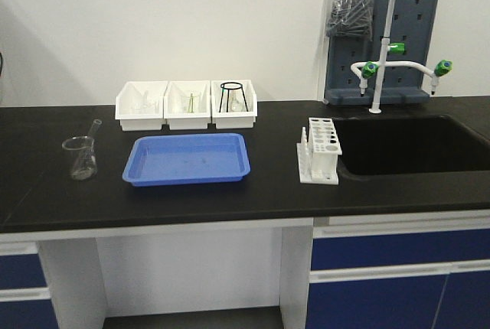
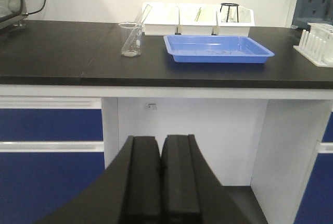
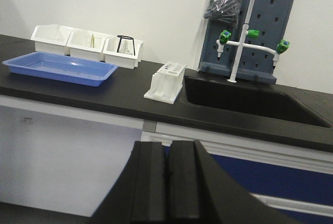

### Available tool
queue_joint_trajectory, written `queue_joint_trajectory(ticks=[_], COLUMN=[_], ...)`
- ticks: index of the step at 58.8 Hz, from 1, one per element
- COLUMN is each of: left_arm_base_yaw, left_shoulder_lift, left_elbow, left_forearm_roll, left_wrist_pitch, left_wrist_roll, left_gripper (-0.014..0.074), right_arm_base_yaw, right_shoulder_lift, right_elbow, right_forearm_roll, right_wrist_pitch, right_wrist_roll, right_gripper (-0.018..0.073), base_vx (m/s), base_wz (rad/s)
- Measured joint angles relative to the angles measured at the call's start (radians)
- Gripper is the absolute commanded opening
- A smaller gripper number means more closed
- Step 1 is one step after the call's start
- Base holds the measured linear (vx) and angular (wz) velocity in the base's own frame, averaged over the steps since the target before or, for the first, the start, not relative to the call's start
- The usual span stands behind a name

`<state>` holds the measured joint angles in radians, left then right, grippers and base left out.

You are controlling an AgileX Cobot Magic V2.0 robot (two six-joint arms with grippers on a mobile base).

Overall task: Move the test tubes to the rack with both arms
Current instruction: 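Drive the base forward to the bench beside the blue tray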

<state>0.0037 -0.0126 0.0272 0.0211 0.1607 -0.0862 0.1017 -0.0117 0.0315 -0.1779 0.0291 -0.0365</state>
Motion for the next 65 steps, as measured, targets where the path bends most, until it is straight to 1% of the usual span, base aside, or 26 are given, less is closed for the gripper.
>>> queue_joint_trajectory(ticks=[44, 65], left_arm_base_yaw=[0.0, 0.0], left_shoulder_lift=[0.0, 0.0], left_elbow=[0.0, 0.0], left_forearm_roll=[0.0, 0.0], left_wrist_pitch=[0.0, 0.0], left_wrist_roll=[0.0, 0.0], left_gripper=[-0.0003, -0.0003], right_arm_base_yaw=[0.0, 0.0], right_shoulder_lift=[0.0, 0.0], right_elbow=[0.0, 0.0], right_forearm_roll=[0.0, 0.0], right_wrist_pitch=[0.0, 0.0], right_wrist_roll=[0.0, 0.0], right_gripper=[-0.0008, -0.0008], base_vx=[0.42, 0.38], base_wz=[0.09, 0.01])
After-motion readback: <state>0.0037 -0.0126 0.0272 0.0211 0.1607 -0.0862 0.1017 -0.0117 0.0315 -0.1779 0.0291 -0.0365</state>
